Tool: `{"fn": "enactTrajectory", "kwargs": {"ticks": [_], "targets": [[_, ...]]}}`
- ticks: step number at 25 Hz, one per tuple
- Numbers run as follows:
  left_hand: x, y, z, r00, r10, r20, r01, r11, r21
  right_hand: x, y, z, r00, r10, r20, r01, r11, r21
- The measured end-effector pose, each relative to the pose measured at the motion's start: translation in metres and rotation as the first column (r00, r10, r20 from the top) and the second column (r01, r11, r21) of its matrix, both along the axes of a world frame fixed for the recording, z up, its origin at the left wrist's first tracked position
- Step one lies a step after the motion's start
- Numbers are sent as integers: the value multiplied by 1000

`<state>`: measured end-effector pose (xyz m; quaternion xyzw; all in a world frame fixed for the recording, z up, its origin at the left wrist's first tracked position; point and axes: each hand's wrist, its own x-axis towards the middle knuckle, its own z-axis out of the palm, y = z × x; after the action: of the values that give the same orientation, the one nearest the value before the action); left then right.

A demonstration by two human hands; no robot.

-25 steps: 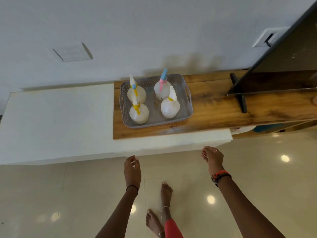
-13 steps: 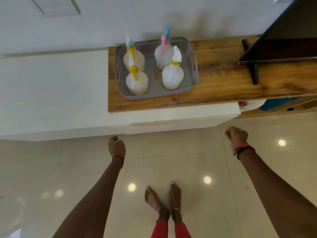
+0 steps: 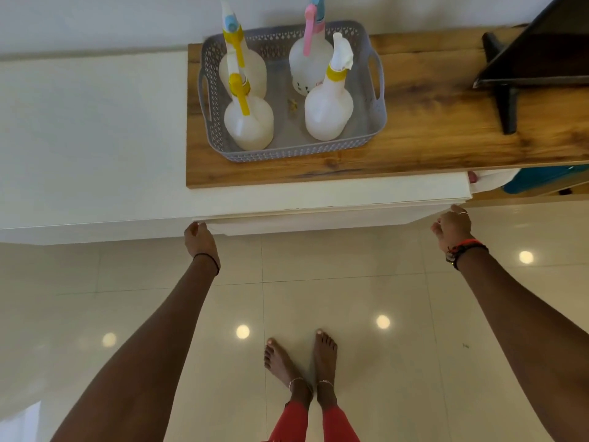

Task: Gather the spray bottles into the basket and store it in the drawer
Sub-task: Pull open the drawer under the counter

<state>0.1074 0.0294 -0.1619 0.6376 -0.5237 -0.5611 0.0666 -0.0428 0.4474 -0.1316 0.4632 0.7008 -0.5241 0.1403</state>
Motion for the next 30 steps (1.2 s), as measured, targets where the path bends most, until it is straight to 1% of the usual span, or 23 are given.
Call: {"fn": "enactTrajectory", "kwargs": {"ticks": [5,8,11,13,16,20,22,24,25,26,27,28,29,30], "targets": [[-9,4,0,997,71,-6,-71,996,-45,-8,0,-1,994,-100,-49,100,995,-3],[-10,7,4,998,55,12,-53,994,-91,-13,1,-1,991,-108,-84,108,994,-9],[-9,7,0,999,26,28,-22,991,-129,-17,2,-4,991,-108,-75,110,994,22],[-7,7,-3,998,15,59,-6,990,-143,-16,4,-6,995,-88,-56,90,995,45],[-2,8,-5,995,-7,97,22,987,-161,-10,8,-13,1000,-9,-29,12,993,119],[4,10,-7,998,-41,54,50,985,-164,-4,13,-19,999,32,-35,-27,991,134],[9,8,-8,997,-60,56,69,984,-165,-2,16,-17,998,50,-28,-45,987,156],[12,7,-7,991,-90,96,105,981,-162,-1,17,-11,998,62,11,-63,986,157],[13,8,-6,984,-113,139,138,974,-181,0,15,-7,995,95,44,-101,978,182],[14,12,-3,971,-136,197,182,955,-236,3,11,-4,982,167,86,-184,945,268],[15,20,0,957,-154,247,232,917,-325,9,6,-4,955,270,120,-295,864,407],[18,31,4,945,-179,274,287,856,-430,19,-2,-3,906,405,122,-401,729,555],[21,45,8,928,-242,285,361,775,-519,32,-13,-1,818,564,114,-476,553,683],[24,62,10,889,-345,302,458,679,-573,45,-27,1,699,707,107,-508,386,770]]}}
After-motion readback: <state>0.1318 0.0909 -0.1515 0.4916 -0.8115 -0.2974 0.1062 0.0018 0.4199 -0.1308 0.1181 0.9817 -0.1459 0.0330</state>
